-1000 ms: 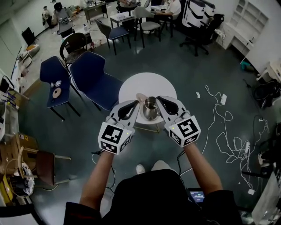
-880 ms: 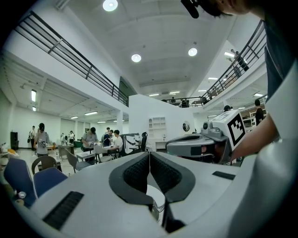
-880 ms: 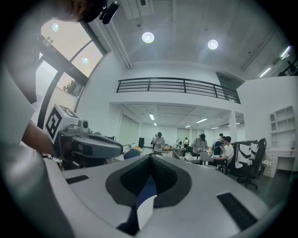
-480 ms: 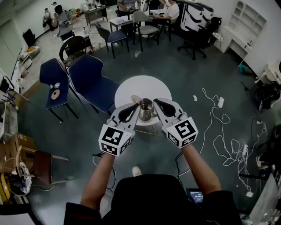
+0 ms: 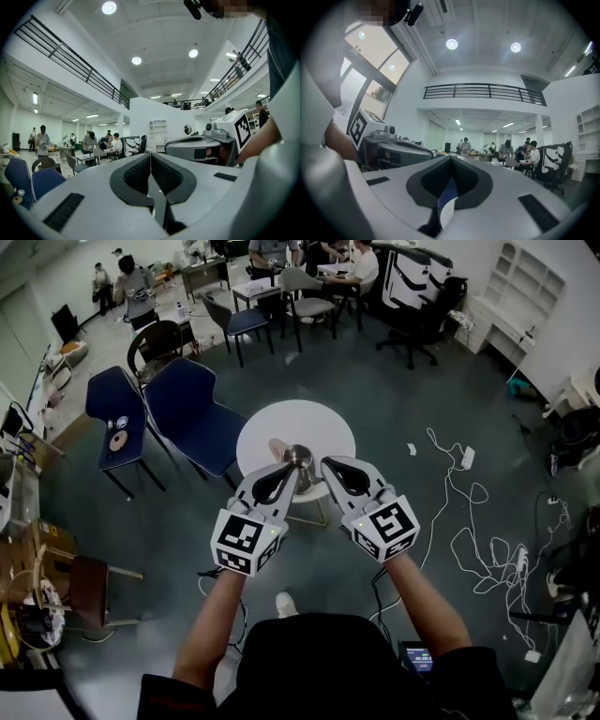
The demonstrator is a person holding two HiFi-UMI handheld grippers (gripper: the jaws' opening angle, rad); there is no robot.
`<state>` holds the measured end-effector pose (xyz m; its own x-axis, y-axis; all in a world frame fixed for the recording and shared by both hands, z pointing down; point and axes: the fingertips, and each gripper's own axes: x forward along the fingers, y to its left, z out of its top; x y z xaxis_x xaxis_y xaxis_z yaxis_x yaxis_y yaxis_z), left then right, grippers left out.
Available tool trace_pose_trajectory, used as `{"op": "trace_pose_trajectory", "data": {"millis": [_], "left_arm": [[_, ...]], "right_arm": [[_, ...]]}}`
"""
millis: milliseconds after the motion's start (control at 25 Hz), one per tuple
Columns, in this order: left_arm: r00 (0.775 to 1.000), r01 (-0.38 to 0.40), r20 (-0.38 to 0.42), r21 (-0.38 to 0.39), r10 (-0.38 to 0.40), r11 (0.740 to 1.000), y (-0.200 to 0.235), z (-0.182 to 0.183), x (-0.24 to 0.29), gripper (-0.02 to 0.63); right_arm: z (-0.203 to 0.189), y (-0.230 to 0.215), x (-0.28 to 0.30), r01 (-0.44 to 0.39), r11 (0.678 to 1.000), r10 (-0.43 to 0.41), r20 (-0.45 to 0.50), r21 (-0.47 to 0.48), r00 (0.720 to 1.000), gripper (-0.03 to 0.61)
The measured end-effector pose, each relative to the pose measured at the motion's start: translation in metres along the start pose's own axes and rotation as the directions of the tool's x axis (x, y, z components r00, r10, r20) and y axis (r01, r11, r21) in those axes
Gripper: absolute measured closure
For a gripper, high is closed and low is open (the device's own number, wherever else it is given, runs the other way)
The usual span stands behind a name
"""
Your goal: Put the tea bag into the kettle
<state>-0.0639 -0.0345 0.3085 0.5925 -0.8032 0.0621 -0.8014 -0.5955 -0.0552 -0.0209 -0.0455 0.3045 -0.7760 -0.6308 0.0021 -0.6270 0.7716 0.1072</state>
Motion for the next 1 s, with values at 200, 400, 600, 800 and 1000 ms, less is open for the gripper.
{"op": "trace_pose_trajectory", "data": {"millis": [200,400,600,800,1000], "left_arm": [[1.0,-0.017,0.0,0.001,0.017,1.0,-0.027,0.001,-0.004,0.595],[0.999,-0.036,0.0,0.006,0.036,0.999,-0.047,0.002,-0.01,0.595],[0.999,-0.041,-0.009,-0.004,0.041,0.999,-0.07,0.0,-0.012,0.595],[0.999,-0.051,-0.01,-0.002,0.05,0.999,-0.085,0.001,-0.018,0.595],[0.998,-0.064,-0.01,0.01,0.064,0.998,-0.104,0.003,-0.025,0.595]], "right_arm": [[-0.001,0.005,-0.027,-0.015,1.0,0.015,0.011,0.007,1.0,0.56],[-0.004,0.015,-0.048,-0.034,0.999,0.034,0.005,0.005,0.999,0.561],[-0.002,0.016,-0.07,-0.042,0.999,0.042,0.01,0.007,0.999,0.56],[-0.002,0.02,-0.085,-0.051,0.999,0.051,0.011,0.007,0.999,0.56],[-0.001,0.024,-0.104,-0.059,0.998,0.059,0.011,0.007,0.998,0.56]]}}
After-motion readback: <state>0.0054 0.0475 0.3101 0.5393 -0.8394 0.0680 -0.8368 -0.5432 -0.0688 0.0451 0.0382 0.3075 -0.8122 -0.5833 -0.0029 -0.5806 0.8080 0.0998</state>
